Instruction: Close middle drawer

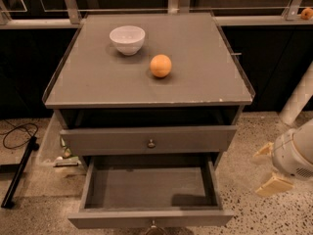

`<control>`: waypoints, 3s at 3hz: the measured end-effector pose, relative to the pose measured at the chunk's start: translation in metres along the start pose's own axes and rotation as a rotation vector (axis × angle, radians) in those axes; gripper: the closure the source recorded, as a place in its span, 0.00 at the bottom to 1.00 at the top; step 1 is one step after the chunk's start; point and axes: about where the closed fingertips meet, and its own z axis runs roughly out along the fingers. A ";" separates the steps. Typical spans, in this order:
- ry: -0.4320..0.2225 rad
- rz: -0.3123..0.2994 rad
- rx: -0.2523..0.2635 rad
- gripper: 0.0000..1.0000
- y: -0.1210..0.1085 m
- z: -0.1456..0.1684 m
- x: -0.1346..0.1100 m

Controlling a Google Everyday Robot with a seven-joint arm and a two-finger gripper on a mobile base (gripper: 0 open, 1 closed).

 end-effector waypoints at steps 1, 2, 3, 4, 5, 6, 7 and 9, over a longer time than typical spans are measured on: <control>-0.034 -0.002 -0.005 0.66 0.005 0.026 0.004; -0.034 -0.002 -0.002 0.88 0.005 0.026 0.004; -0.046 0.007 0.001 1.00 0.007 0.029 0.005; -0.105 0.066 -0.039 1.00 0.016 0.078 0.014; -0.176 0.113 -0.055 1.00 0.022 0.143 0.023; -0.239 0.137 -0.037 1.00 0.024 0.187 0.026; -0.238 0.137 -0.038 1.00 0.024 0.187 0.026; -0.229 0.231 -0.095 1.00 0.055 0.240 0.052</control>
Offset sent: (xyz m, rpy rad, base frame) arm -0.0027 0.0041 -0.0222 0.0286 -0.0050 0.0040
